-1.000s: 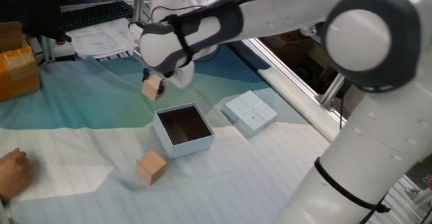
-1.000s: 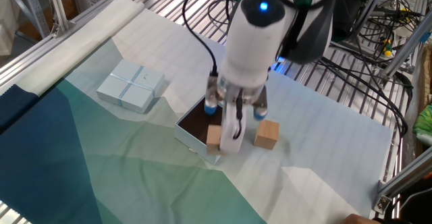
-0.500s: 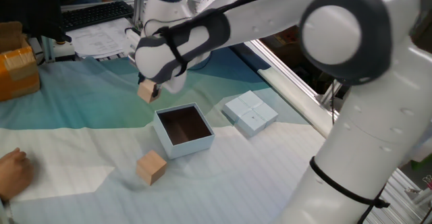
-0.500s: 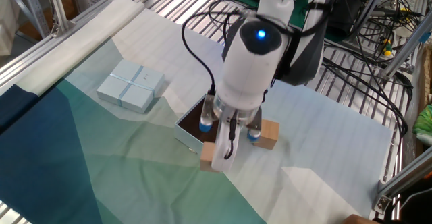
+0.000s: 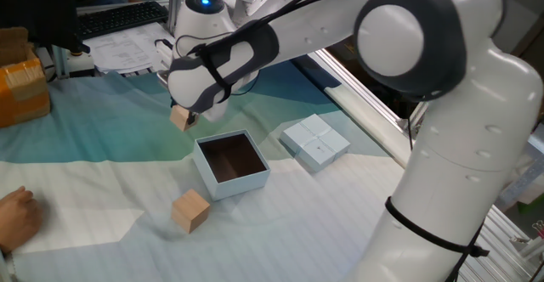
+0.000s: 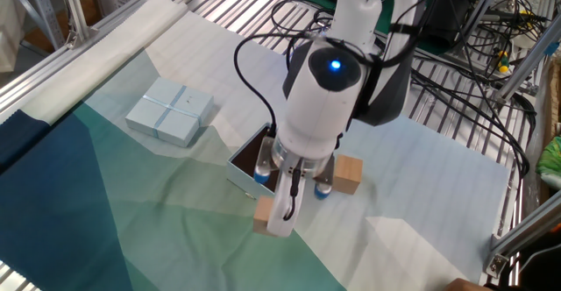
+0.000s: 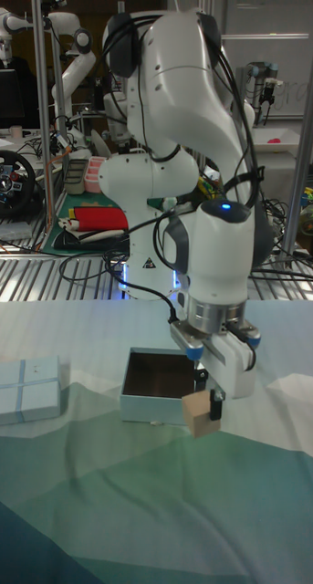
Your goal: Take everything out of the gift box
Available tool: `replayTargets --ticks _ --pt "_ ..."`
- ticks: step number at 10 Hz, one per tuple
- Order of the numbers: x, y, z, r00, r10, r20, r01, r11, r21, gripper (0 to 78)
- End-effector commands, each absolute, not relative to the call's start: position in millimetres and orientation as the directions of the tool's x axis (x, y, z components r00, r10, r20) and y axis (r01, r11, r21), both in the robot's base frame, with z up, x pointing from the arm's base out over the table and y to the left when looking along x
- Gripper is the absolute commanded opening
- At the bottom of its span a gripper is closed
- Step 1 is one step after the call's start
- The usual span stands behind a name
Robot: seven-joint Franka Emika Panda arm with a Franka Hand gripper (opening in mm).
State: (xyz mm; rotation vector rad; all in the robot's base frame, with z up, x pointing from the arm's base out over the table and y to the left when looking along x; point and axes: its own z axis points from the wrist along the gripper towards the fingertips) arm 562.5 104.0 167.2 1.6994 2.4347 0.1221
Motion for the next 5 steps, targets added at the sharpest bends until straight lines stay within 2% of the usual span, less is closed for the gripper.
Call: replayTargets --ticks 1,5 --pt "571.0 102.9 159.5 -0.313 0.944 -0.101 0.927 0.327 0.183 1.3" --pt "575.6 103.1 161.6 -0.286 0.954 -0.095 0.936 0.299 0.187 1.3"
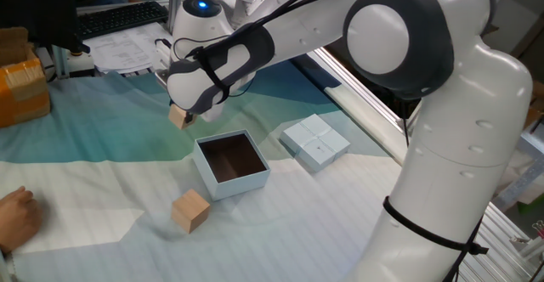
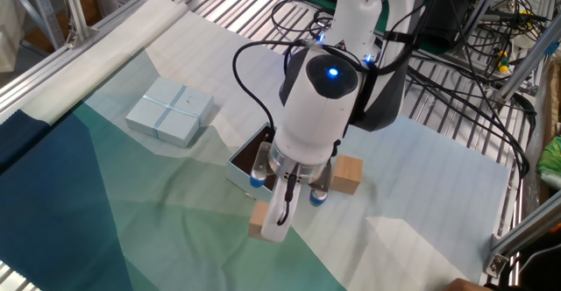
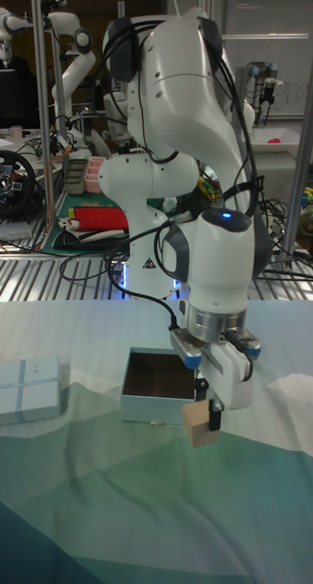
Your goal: Take everything out of the gift box
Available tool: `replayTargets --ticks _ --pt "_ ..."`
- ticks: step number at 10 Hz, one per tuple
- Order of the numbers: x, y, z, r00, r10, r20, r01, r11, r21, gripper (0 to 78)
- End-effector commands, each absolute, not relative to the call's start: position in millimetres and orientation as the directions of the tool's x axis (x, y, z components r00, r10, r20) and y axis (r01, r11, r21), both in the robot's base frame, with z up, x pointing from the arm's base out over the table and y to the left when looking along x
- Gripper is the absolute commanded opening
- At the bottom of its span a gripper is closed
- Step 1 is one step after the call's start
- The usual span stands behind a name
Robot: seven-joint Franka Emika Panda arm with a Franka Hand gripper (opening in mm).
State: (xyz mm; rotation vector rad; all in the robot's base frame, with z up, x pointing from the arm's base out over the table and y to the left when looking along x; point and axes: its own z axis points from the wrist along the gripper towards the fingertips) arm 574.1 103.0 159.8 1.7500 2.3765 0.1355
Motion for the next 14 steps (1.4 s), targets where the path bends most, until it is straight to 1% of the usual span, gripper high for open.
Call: replayTargets --ticks 1,2,12,13,14 --pt "576 103 162 -0.287 0.953 -0.094 0.936 0.300 0.187 1.3" --pt "576 103 162 -0.287 0.953 -0.094 0.936 0.300 0.187 77.4" --pt "576 103 162 -0.287 0.953 -0.094 0.936 0.300 0.187 77.4" --pt "560 105 188 -0.515 0.855 -0.060 0.850 0.519 0.090 77.4" --pt "556 105 193 -0.553 0.831 -0.057 0.828 0.556 0.080 77.4"
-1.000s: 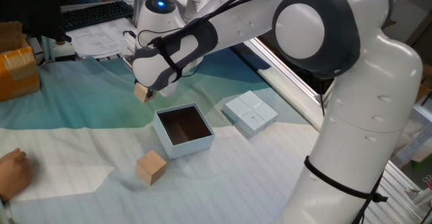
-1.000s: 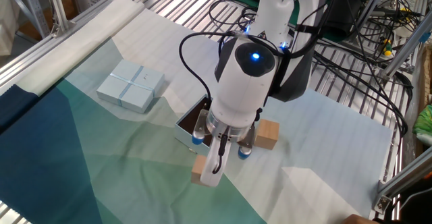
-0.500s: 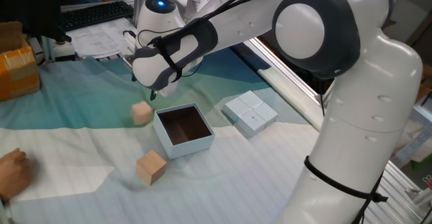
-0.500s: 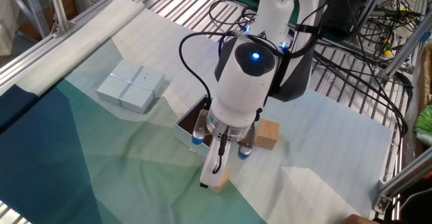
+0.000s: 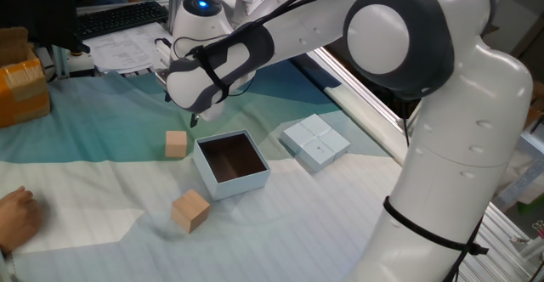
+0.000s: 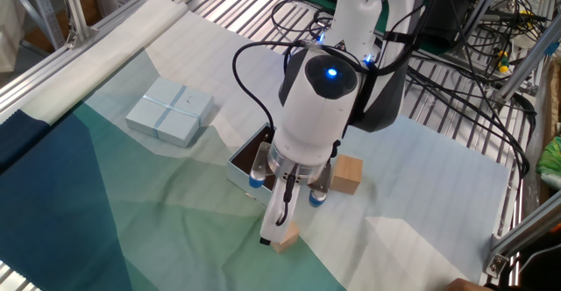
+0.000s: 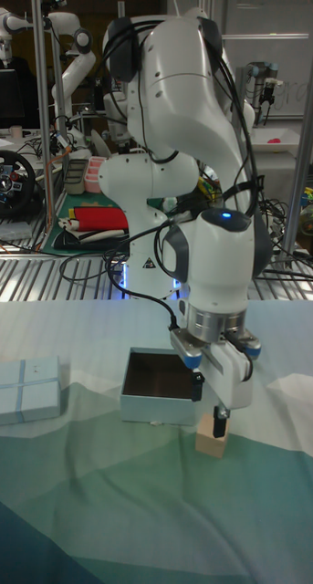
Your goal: Take everything out of the gift box
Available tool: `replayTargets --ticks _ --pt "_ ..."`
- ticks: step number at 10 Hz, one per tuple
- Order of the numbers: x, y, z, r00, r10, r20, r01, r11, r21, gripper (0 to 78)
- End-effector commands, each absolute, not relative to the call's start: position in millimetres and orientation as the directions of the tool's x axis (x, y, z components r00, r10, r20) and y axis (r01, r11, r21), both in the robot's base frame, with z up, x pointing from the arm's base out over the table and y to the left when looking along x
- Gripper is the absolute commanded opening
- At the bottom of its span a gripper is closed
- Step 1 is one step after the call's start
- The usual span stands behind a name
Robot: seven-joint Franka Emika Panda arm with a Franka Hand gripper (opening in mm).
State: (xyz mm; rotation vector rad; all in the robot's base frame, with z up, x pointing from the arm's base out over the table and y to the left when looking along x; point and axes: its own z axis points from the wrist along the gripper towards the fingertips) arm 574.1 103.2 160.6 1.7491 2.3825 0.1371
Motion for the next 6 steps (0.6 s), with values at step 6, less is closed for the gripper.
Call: replayTargets --ticks 6 --pt "525 101 212 -0.684 0.727 -0.060 0.725 0.686 0.055 77.4"
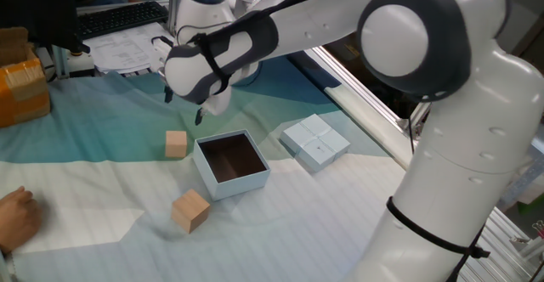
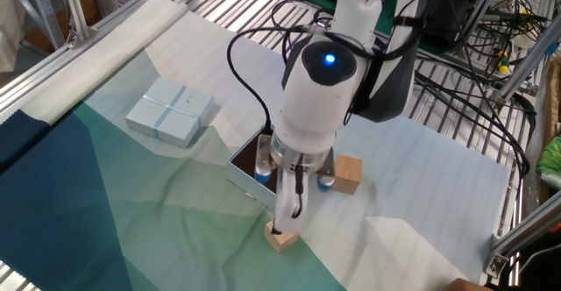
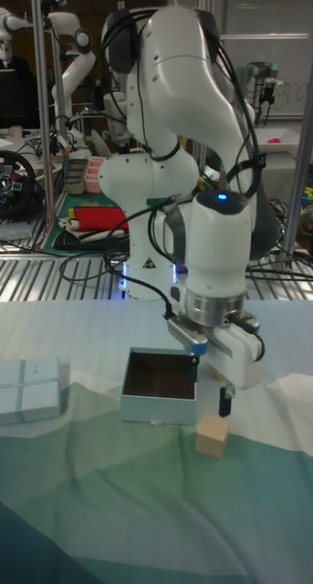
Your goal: Take everything out of the gift box
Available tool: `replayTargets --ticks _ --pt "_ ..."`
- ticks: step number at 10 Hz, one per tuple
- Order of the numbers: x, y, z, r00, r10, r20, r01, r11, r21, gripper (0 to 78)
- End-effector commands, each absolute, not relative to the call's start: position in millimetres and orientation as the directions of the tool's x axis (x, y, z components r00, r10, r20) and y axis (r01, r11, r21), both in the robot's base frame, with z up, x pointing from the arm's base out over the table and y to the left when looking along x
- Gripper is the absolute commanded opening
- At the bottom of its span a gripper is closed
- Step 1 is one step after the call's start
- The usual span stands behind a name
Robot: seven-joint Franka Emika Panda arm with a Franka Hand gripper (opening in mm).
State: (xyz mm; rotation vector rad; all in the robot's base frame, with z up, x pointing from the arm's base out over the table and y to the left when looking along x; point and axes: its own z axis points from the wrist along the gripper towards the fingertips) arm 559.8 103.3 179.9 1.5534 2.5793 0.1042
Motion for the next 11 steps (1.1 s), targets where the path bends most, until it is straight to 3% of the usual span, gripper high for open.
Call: replayTargets --ticks 1,11 --pt "516 98 221 -0.715 0.696 -0.055 0.695 0.718 0.046 77.4" --pt "474 83 238 -0.873 0.483 -0.066 0.483 0.875 0.014 77.4"
